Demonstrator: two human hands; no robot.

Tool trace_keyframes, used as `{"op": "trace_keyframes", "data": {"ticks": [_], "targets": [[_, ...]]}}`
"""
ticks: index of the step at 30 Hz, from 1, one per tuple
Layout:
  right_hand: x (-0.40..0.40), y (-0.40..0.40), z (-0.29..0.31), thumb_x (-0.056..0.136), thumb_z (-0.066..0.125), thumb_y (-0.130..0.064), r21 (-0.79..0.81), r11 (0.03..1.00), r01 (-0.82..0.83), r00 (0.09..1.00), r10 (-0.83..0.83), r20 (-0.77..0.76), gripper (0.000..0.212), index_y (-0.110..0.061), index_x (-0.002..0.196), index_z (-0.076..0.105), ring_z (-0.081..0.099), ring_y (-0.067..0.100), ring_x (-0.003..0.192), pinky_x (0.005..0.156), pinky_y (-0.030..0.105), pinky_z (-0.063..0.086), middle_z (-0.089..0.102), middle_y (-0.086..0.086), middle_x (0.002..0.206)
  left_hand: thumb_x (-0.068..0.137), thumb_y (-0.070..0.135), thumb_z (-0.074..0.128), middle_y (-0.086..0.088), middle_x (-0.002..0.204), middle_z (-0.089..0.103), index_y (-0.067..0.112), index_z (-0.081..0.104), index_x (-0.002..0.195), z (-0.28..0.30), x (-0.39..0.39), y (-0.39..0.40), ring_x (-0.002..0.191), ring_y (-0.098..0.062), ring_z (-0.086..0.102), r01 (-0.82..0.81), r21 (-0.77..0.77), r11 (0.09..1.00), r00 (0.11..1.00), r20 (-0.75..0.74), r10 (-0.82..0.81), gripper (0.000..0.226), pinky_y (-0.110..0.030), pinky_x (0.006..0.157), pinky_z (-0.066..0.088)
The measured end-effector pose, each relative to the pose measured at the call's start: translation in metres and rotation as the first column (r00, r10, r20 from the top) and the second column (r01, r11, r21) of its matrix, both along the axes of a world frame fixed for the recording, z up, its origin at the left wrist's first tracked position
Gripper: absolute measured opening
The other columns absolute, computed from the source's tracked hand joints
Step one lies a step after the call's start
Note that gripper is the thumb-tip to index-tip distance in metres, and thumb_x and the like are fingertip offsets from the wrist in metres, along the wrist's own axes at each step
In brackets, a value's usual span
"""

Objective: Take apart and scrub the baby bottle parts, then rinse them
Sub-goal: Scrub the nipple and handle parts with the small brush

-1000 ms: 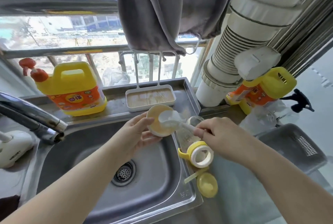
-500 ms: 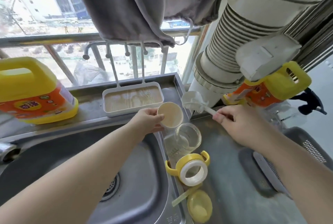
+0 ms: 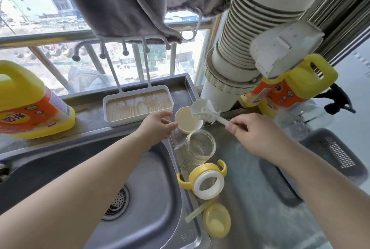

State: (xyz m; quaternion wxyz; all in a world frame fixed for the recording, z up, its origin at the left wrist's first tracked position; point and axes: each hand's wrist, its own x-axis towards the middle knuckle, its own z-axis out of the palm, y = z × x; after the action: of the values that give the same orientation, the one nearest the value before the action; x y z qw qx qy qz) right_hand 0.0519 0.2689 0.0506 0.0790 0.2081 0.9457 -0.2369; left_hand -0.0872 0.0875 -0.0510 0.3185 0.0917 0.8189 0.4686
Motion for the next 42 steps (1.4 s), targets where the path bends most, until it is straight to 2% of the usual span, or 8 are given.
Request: {"op": "trace_keyframes", "data": {"ticks": [5,9,17,21,27,35,39,42], "targets": [[0.030,0.000,0.010,0.094,0.050,-0.038,-0.083,0.996,0.029,0.997,-0.034,-0.066,0.025,-0.024,0.105,0.067,0.043,0.002,0.047,0.043,0.014,0.031,0.046,-0.011,0.052,0.086,0.023,0.067,0.009,0.086,0.063,0.021,0.060,0.111,0.017,0.032,-0.039,0.074,-0.006,0.058,0.055,-0.119,0.991,0.963,-0.255,-0.084,0.026,-0.017,0.065,0.044],[0.078,-0.007,0.006,0.093,0.052,-0.037,-0.154,0.987,0.055,0.996,-0.066,-0.066,0.019,-0.026,0.093,0.067,0.042,0.001,0.041,0.042,0.014,0.033,0.046,-0.013,0.043,0.083,0.023,0.069,0.016,0.083,0.055,0.028,0.058,0.095,0.023,0.083,-0.066,0.068,-0.003,0.051,0.227,-0.213,0.950,0.907,-0.310,-0.286,0.017,-0.008,0.059,0.036],[0.141,-0.026,-0.025,0.090,0.056,-0.038,-0.179,0.979,0.096,0.993,-0.107,-0.050,0.016,-0.041,0.075,0.060,0.044,0.004,0.046,0.048,0.017,0.034,0.049,-0.015,0.049,0.086,0.040,0.064,0.006,0.116,0.050,0.025,0.062,0.114,-0.020,0.119,-0.046,0.109,-0.016,0.044,0.366,-0.300,0.881,0.816,-0.352,-0.459,0.032,-0.028,0.094,0.039],[0.162,-0.034,-0.034,0.090,0.057,-0.035,-0.224,0.965,0.133,0.988,-0.148,-0.052,0.014,-0.037,0.078,0.063,0.042,0.004,0.046,0.048,0.015,0.034,0.047,-0.011,0.049,0.088,0.032,0.064,-0.001,0.114,0.048,0.019,0.065,0.112,-0.037,0.122,-0.041,0.109,-0.023,0.046,0.355,-0.306,0.884,0.833,-0.325,-0.447,0.028,-0.034,0.095,0.042],[0.174,-0.039,-0.041,0.090,0.055,-0.039,-0.221,0.962,0.159,0.986,-0.167,-0.020,0.014,-0.032,0.083,0.066,0.040,0.003,0.046,0.049,0.019,0.030,0.046,-0.008,0.052,0.086,0.020,0.067,-0.002,0.106,0.047,0.010,0.069,0.104,-0.044,0.133,-0.040,0.096,-0.020,0.050,0.318,-0.211,0.924,0.874,-0.313,-0.372,0.021,-0.021,0.082,0.036],[0.157,-0.054,-0.016,0.090,0.055,-0.041,-0.197,0.977,0.087,0.991,-0.105,-0.085,0.014,-0.039,0.079,0.064,0.041,0.004,0.046,0.047,0.019,0.032,0.050,-0.005,0.053,0.086,0.032,0.066,0.013,0.090,0.055,0.029,0.064,0.084,0.002,0.138,-0.078,0.104,-0.014,0.046,0.245,-0.026,0.969,0.923,-0.301,-0.241,0.004,-0.037,0.097,0.038],[0.140,-0.074,0.014,0.090,0.053,-0.041,-0.265,0.964,-0.025,0.994,-0.004,-0.111,0.017,-0.034,0.083,0.067,0.035,0.005,0.044,0.046,0.018,0.026,0.042,-0.008,0.048,0.073,0.041,0.063,0.007,0.073,0.060,0.013,0.061,0.074,0.047,0.138,-0.124,0.070,-0.009,0.051,0.197,0.223,0.955,0.965,-0.217,-0.148,0.028,-0.029,0.069,0.042],[0.121,-0.095,0.031,0.091,0.053,-0.037,-0.309,0.944,-0.113,0.992,0.093,-0.080,0.018,-0.031,0.086,0.068,0.041,0.003,0.047,0.048,0.016,0.032,0.050,-0.007,0.053,0.072,0.020,0.068,0.000,0.065,0.052,0.005,0.050,0.074,0.071,0.137,-0.161,0.061,-0.012,0.042,0.010,0.365,0.931,0.998,-0.054,0.010,0.024,-0.029,0.059,0.036]]}}
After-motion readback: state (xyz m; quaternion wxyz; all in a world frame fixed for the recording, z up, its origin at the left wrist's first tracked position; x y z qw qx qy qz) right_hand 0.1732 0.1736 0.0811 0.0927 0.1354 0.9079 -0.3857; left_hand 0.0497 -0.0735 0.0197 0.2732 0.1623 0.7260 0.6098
